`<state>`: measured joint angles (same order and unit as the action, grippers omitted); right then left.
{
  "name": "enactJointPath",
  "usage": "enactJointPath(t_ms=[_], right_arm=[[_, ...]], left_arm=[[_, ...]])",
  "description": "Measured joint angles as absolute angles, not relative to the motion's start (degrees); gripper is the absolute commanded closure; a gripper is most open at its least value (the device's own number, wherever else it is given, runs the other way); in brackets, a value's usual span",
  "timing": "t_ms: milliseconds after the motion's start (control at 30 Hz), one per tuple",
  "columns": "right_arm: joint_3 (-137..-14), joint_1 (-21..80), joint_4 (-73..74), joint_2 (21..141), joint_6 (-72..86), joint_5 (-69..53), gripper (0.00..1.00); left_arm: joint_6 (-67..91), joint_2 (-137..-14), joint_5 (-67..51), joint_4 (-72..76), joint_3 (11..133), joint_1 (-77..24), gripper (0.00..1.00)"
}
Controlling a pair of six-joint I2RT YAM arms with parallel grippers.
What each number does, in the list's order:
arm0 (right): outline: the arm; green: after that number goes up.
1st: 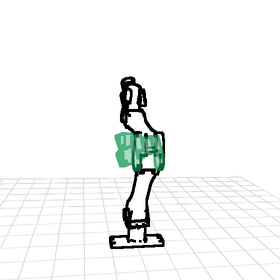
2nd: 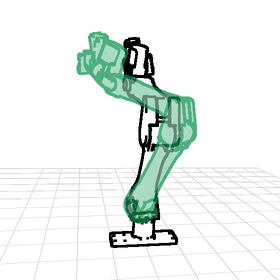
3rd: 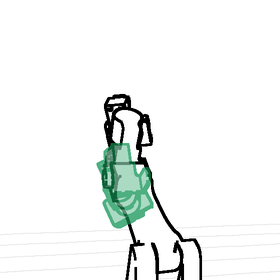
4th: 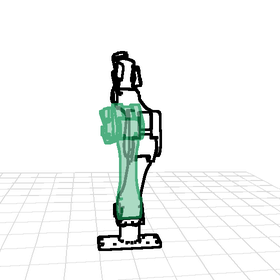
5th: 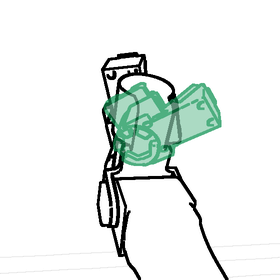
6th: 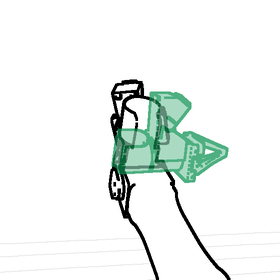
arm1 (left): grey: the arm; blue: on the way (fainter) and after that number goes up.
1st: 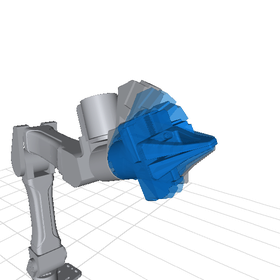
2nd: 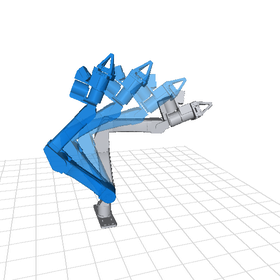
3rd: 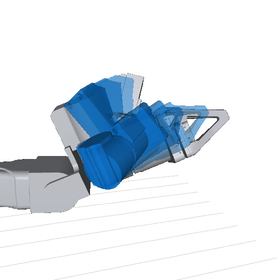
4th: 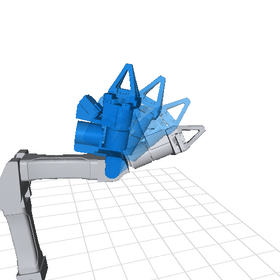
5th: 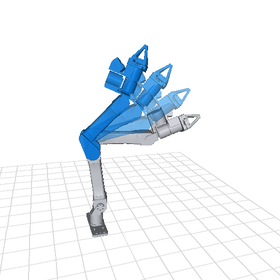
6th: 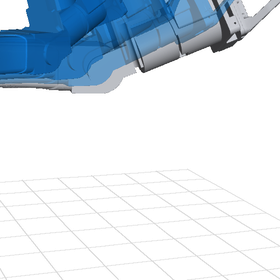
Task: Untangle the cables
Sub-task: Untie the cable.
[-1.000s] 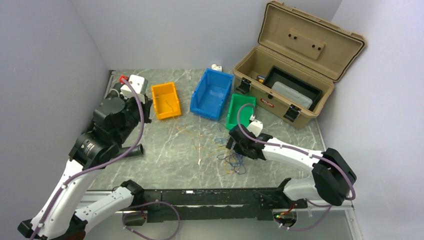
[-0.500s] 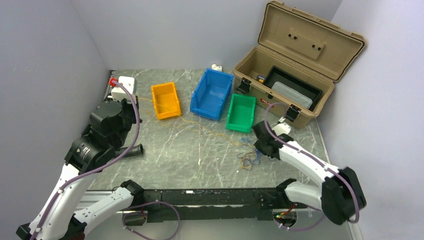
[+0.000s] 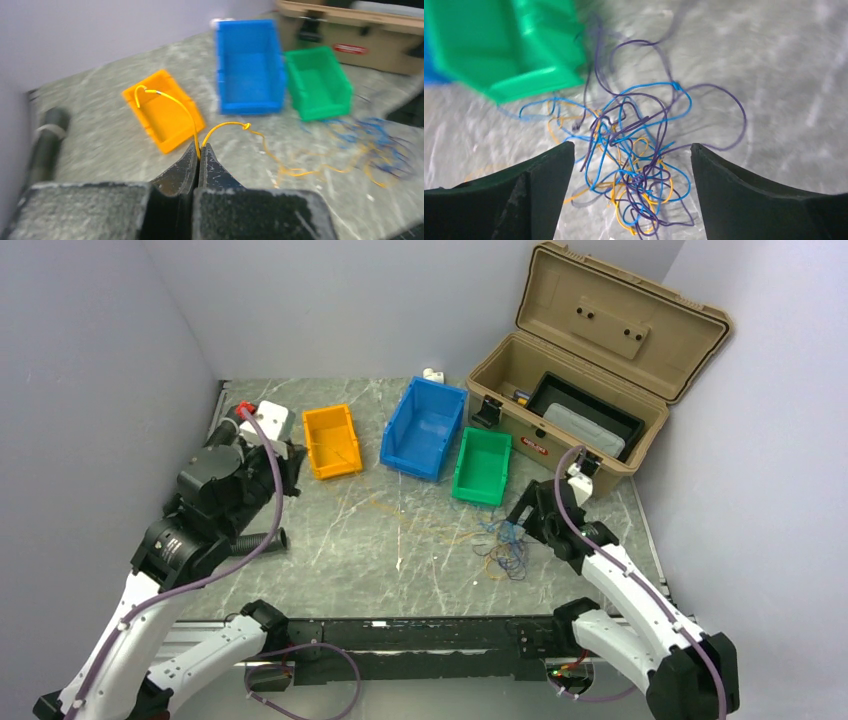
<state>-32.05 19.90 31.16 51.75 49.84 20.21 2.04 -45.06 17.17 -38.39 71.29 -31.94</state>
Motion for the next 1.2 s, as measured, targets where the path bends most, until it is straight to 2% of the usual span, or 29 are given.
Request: enactJointPath(t_ms=[167,300,467,633,800,867,933,1067,1100,1167,1200], right_arm=[[-30.5,19.9,22.7,45.4,37.6,5.1,0.09],[-30.5,20.7,12.2,41.3,30.5,-11.5,0.09],[-31.9,27.0,2.1,41.7,25.4,-25.4,0.11],[-36.9,39.0,-2.4,47.0,19.3,-28.5,0.13],[-39.3,42.9,-6.1,52.0,16.9,-28.6,0.19],[-39.5,43.6,-7.4,53.3,16.4,-28.7,0.27],[-39.5,44.1,-8.4,53.9,16.2,-28.7,0.41],[-40.1,44.7,-9.5,54.4,15.9,-28.5,0.84],[-40.4,44.8,-9.6,54.7,16.0,-28.4,0.91],[-40.8,44.8,-10.0,54.8,16.4,-27.5,1.00],[-40.9,44.8,-10.0,54.7,16.4,-26.9,1.00]], left_arm=[[2.1,-46.9,-5.5,-34.7,69.5,-31.9,1.00],[2.5,-51.3,-20.8,-31.9,68.5,-31.9,1.00],[3.9,-53.5,-30.7,-29.4,66.7,-32.1,1.00],[4.8,-54.6,-35.9,-26.7,66.7,-33.6,1.00],[5.3,-55.9,-36.9,-25.8,66.7,-35.3,1.00],[5.3,-56.2,-36.8,-25.8,66.7,-35.7,1.00],[5.2,-56.4,-36.8,-25.8,66.7,-35.9,1.00],[5.3,-56.5,-36.8,-25.7,66.7,-36.0,1.00],[5.3,-56.5,-36.8,-25.5,66.7,-36.0,1.00],[5.5,-56.5,-36.7,-24.7,66.7,-36.0,0.99],[5.6,-56.5,-36.5,-24.4,66.7,-36.0,0.94]])
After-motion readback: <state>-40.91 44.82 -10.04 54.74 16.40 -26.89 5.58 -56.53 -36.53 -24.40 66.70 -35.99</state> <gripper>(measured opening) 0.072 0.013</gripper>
